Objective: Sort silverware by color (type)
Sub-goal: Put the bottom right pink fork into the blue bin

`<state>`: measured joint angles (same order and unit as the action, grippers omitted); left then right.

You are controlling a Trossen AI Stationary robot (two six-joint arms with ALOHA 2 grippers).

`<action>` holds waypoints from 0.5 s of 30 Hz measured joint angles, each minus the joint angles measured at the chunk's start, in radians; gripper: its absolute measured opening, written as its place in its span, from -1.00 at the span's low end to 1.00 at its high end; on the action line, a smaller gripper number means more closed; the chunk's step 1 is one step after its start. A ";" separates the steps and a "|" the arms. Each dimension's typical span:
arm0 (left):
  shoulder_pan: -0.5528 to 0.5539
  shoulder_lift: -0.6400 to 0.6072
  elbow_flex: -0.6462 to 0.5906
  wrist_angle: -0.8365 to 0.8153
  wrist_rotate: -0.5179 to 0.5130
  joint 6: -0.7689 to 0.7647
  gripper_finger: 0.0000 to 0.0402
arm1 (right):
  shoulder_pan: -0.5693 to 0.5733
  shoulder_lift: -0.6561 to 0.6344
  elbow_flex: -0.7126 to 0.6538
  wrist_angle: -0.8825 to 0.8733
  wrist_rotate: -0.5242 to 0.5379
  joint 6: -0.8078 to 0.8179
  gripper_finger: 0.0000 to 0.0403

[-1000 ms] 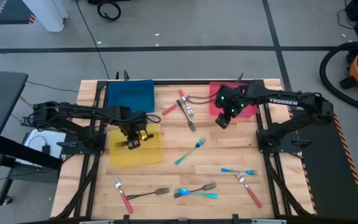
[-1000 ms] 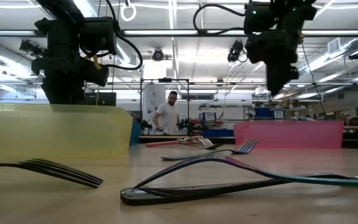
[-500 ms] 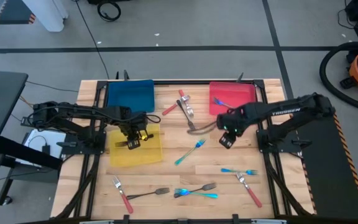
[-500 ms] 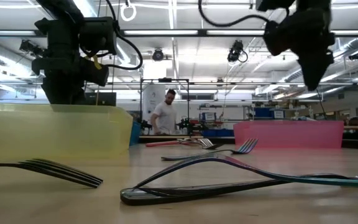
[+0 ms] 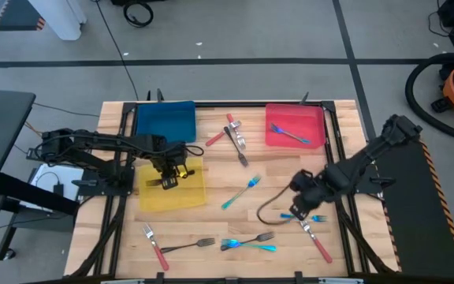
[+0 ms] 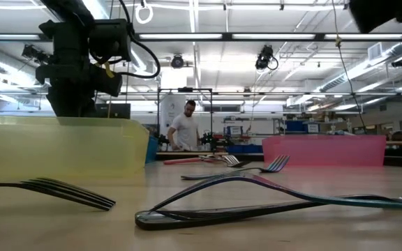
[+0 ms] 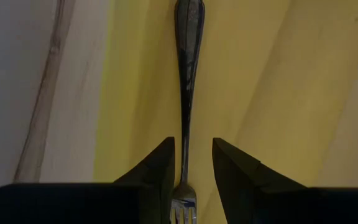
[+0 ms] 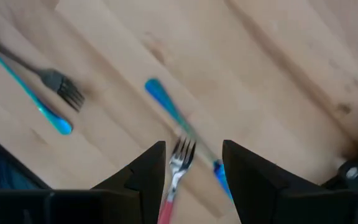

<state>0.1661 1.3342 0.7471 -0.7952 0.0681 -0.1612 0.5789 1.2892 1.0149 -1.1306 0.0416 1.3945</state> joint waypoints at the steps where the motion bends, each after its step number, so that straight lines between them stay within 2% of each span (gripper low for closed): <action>1: 0.000 0.000 0.000 0.000 0.000 0.000 -0.46 | 0.031 0.000 0.000 0.001 0.010 0.037 -0.17; 10: 0.000 0.000 0.000 0.000 0.001 0.000 -0.46 | 0.264 0.122 0.000 0.072 0.043 0.283 -0.17; 15: 0.000 0.000 0.000 0.000 0.001 -0.011 -0.46 | 0.329 0.218 0.000 0.100 -0.010 0.366 -0.17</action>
<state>0.1661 1.3342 0.7471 -0.7952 0.0691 -0.1722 0.9078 1.5073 1.0149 -1.0308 0.0319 1.7601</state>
